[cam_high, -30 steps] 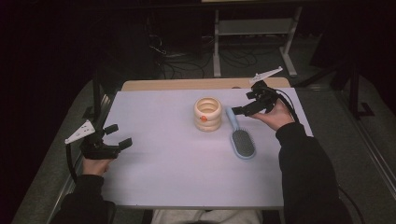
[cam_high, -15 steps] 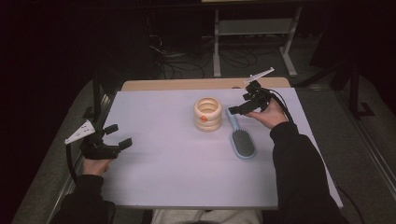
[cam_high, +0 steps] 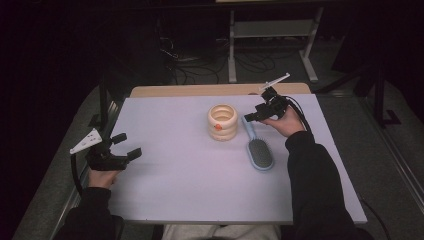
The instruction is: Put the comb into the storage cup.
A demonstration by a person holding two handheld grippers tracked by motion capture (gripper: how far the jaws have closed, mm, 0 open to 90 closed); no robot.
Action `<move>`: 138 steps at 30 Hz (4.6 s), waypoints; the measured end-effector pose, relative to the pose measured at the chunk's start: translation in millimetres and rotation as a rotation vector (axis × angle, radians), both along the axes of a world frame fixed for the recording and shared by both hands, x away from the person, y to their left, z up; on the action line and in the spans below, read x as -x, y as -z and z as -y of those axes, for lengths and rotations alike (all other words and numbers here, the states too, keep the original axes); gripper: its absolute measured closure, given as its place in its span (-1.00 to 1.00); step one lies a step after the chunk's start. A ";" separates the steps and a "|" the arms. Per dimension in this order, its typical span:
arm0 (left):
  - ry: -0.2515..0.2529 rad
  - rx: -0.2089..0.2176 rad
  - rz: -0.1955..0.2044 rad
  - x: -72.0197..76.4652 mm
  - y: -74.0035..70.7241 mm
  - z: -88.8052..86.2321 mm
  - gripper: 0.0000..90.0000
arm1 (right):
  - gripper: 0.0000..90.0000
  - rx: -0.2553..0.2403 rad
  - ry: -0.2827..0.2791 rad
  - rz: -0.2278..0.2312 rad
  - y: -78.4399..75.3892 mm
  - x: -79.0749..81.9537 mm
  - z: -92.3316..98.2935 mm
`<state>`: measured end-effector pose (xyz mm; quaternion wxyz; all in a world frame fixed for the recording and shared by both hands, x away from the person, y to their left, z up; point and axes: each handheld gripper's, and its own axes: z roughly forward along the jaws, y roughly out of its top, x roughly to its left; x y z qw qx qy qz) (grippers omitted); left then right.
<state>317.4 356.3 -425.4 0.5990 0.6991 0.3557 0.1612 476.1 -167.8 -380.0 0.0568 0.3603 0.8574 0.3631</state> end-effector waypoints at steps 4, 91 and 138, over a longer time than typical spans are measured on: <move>-0.001 0.000 0.002 0.7 -0.6 -0.1 -1.00 | -0.22 -0.004 0.001 0.000 -0.2 -2.1 -0.8; 0.014 -0.027 -0.002 -0.6 0.3 2.2 -1.00 | 0.97 0.180 0.172 -0.151 52.7 -21.6 -7.7; 0.023 -0.038 -0.016 -0.5 0.8 4.1 -1.00 | 0.98 0.158 0.220 -0.179 58.2 16.2 62.3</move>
